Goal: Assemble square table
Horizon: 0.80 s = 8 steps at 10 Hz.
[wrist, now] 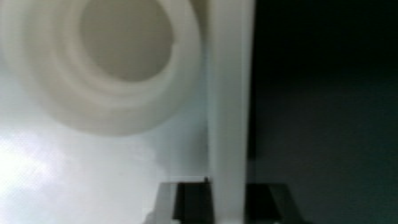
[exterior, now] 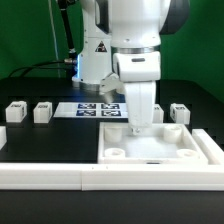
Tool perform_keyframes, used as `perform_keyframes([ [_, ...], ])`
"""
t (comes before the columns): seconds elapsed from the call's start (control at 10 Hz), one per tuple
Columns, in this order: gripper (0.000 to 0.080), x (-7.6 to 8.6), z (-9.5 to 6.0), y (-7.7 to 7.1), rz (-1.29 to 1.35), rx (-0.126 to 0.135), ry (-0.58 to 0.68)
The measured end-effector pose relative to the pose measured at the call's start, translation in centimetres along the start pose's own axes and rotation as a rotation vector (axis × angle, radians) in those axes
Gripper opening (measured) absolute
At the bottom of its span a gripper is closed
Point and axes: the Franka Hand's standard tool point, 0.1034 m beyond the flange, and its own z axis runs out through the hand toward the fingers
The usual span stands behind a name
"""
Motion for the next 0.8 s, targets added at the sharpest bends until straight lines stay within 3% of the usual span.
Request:
perform_keyframes([
  [0.1,0.0059,0.29,-0.02,0.6,-0.004,-0.006,0.003],
  [0.5,0.0059,0.29,0.01,0.63,-0.01,-0.003,-0.002],
  [0.8,0.0482,0.24,0.01,0.63,-0.009,-0.003,-0.002],
])
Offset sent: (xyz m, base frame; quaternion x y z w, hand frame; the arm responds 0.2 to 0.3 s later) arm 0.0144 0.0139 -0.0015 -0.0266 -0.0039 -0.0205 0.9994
